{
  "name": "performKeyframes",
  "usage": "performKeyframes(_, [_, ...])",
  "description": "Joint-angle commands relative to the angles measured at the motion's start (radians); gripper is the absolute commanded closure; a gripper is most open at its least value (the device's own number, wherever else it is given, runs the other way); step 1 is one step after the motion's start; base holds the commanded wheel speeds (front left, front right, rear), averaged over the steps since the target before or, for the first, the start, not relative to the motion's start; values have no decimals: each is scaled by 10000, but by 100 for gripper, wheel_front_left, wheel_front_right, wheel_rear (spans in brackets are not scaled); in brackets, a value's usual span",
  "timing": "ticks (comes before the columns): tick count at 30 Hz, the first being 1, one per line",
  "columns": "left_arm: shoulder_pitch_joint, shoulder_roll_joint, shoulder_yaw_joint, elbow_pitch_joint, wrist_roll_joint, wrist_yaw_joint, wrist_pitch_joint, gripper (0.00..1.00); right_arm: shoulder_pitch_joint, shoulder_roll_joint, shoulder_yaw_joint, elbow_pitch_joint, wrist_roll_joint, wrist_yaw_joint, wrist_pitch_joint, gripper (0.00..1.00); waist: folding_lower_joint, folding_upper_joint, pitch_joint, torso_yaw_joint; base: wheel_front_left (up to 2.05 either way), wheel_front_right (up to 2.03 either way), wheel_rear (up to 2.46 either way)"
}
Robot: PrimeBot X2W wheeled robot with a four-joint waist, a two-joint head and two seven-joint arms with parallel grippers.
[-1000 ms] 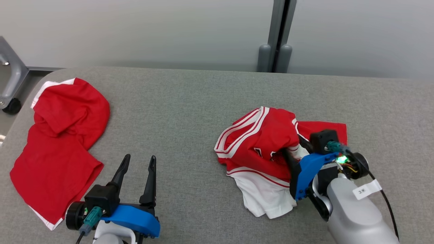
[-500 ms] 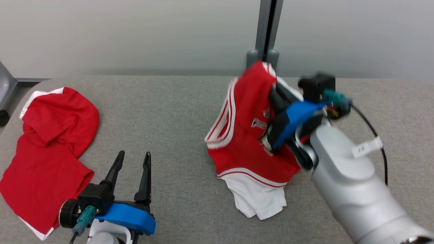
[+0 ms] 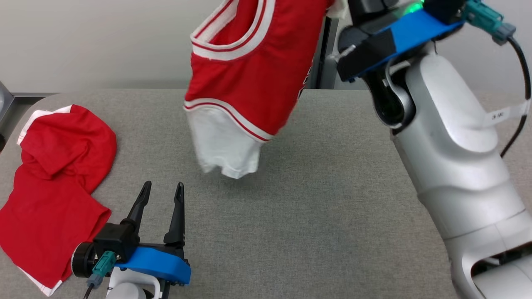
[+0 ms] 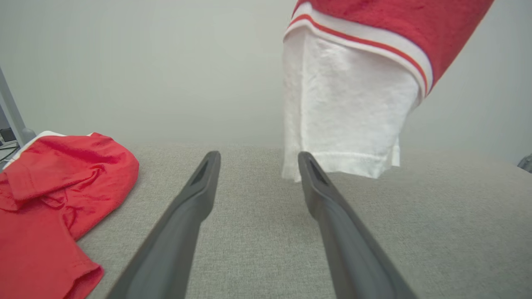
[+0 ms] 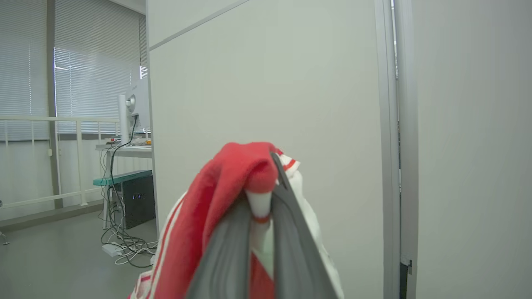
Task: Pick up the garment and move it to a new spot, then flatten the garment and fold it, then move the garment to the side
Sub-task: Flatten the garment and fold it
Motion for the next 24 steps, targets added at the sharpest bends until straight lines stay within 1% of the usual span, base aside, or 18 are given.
performKeyframes(1, [0,8,77,-78,47,40,-45,0,795,-50,-527,300,-418,5,-69,100,0,-1,-47,-43,0,0,0])
performKeyframes(4, [60,-24,76,-130,82,41,-46,0,1770,-112,-1278,949,-1054,5,-92,100,0,-1,-75,-89,0,0,0])
performKeyframes(5, [60,-24,76,-130,82,41,-46,0,1770,-112,-1278,949,-1054,5,-92,100,0,-1,-75,-89,0,0,0])
performKeyframes(7, [85,-44,40,-125,80,-4,-46,0,2554,-203,-1715,1561,-1430,5,-49,100,0,-1,-76,-101,0,0,0])
performKeyframes(8, [78,-43,36,-110,73,-28,-46,0,2937,-244,-1906,1891,-1606,5,23,91,0,-1,-75,-102,0,0,0])
performKeyframes(9, [64,-49,36,-97,69,-26,-47,0,3296,-304,-2090,2204,-1773,5,74,27,0,-1,-77,-103,0,0,0])
performKeyframes(10, [58,-61,22,-87,73,-41,-47,0,3583,-356,-2293,2521,-1915,5,142,0,0,-1,-79,-102,0,0,0])
performKeyframes(12, [43,-66,19,-66,79,-50,-47,0,4088,-479,-2684,3071,-2258,5,260,0,0,-1,-96,-99,0,0,0])
performKeyframes(14, [40,-73,24,-44,76,-56,-47,0,4519,-469,-2994,3467,-2507,5,307,0,0,-1,-133,-93,0,0,0])
performKeyframes(17, [118,-87,38,-13,65,-49,-47,0,5122,-409,-3325,3721,-2750,5,256,0,0,-1,-238,-93,0,0,0])
performKeyframes(20, [222,-101,52,19,35,-46,-48,0,5657,-302,-3569,3670,-2772,5,220,0,0,-1,-383,-109,0,0,0])
performKeyframes(24, [325,-78,76,21,6,-51,-48,0,6304,-157,-3806,3138,-2762,5,140,0,0,-1,-523,-161,0,0,0])
